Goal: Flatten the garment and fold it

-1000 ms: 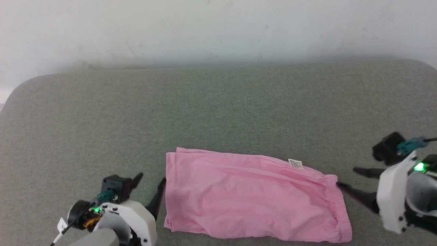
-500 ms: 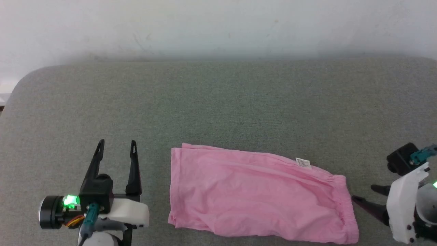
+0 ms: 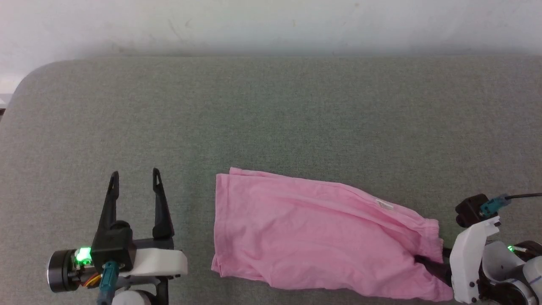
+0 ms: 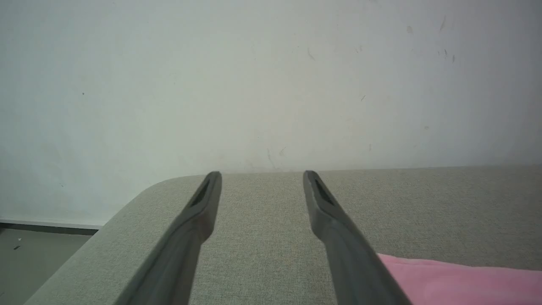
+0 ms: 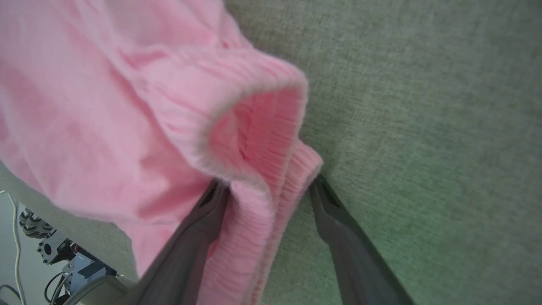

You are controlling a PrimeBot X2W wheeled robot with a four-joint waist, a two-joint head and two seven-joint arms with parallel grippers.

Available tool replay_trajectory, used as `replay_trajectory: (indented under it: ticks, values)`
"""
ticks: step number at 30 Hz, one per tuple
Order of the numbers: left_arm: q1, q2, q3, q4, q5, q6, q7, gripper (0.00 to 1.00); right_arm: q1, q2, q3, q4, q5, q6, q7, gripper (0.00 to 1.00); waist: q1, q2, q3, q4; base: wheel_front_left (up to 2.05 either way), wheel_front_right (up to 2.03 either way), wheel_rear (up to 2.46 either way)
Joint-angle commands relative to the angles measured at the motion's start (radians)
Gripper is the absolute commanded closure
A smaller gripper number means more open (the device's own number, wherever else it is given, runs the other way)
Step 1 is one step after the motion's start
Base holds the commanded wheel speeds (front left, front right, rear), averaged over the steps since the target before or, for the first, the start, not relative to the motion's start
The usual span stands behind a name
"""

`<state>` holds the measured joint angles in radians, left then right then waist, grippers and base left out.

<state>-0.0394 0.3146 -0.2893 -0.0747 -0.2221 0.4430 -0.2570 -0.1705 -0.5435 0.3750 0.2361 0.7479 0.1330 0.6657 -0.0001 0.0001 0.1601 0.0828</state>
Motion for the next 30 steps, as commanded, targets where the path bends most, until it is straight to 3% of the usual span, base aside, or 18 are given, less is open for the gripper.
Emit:
replay_trajectory:
  ticks: [1, 2, 3, 4, 5, 11, 16, 21, 25, 30]
  values:
    - [0.012, -0.023, 0.026, 0.009, 0.021, -0.023, -0.005, 0.00, 0.007, 0.030, 0.035, 0.047, -0.009, -0.002, -0.005, 0.00, 0.0001, -0.0001, 0.004, 0.002, 0.00, 0.00, 0.00]
    - [0.013, -0.036, 0.043, 0.012, 0.032, -0.037, -0.005, 0.00, 0.003, 0.036, 0.043, 0.059, -0.005, -0.002, -0.011, 0.00, 0.0001, -0.0001, 0.004, 0.000, 0.00, 0.00, 0.00]
    - [0.015, -0.047, 0.057, 0.018, 0.043, -0.052, -0.005, 0.00, -0.003, 0.040, 0.051, 0.067, -0.004, -0.002, -0.018, 0.12, 0.0001, -0.0001, 0.003, -0.003, 0.00, 0.00, 0.00]
    - [0.016, -0.057, 0.070, 0.021, 0.054, -0.066, -0.005, 0.00, -0.011, 0.039, 0.059, 0.069, -0.004, -0.002, -0.027, 0.71, 0.0001, -0.0001, 0.002, -0.007, 0.00, 0.00, 0.00]
    - [0.018, -0.066, 0.082, 0.025, 0.064, -0.081, -0.005, 0.00, -0.021, 0.035, 0.064, 0.067, -0.004, -0.002, -0.041, 1.00, 0.0001, -0.0001, 0.000, -0.011, 0.00, 0.00, 0.00]
    - [0.035, -0.098, 0.146, 0.029, 0.129, -0.129, -0.005, 0.00, -0.077, -0.036, 0.047, 0.011, 0.022, -0.002, -0.113, 1.00, 0.0001, -0.0001, -0.025, -0.033, 0.00, 0.00, 0.00]
    - [0.057, -0.112, 0.179, 0.024, 0.164, -0.144, -0.005, 0.00, -0.089, -0.138, -0.048, -0.024, 0.042, -0.002, -0.100, 1.00, 0.0001, -0.0001, -0.040, -0.043, 0.00, 0.00, 0.00]
    - [0.069, -0.122, 0.191, 0.016, 0.185, -0.159, -0.005, 0.00, -0.055, -0.223, -0.158, 0.018, 0.052, -0.002, -0.059, 1.00, 0.0001, -0.0001, -0.045, -0.045, 0.00, 0.00, 0.00]
    - [0.072, -0.125, 0.191, 0.022, 0.198, -0.169, -0.005, 0.00, -0.021, -0.251, -0.171, 0.033, 0.049, -0.002, -0.026, 1.00, 0.0001, -0.0001, -0.048, -0.044, 0.00, 0.00, 0.00]
    - [0.075, -0.128, 0.189, 0.025, 0.205, -0.182, -0.005, 0.00, 0.005, -0.249, -0.135, -0.098, 0.091, -0.002, -0.001, 1.00, 0.0001, -0.0001, -0.057, -0.040, 0.00, 0.00, 0.00]
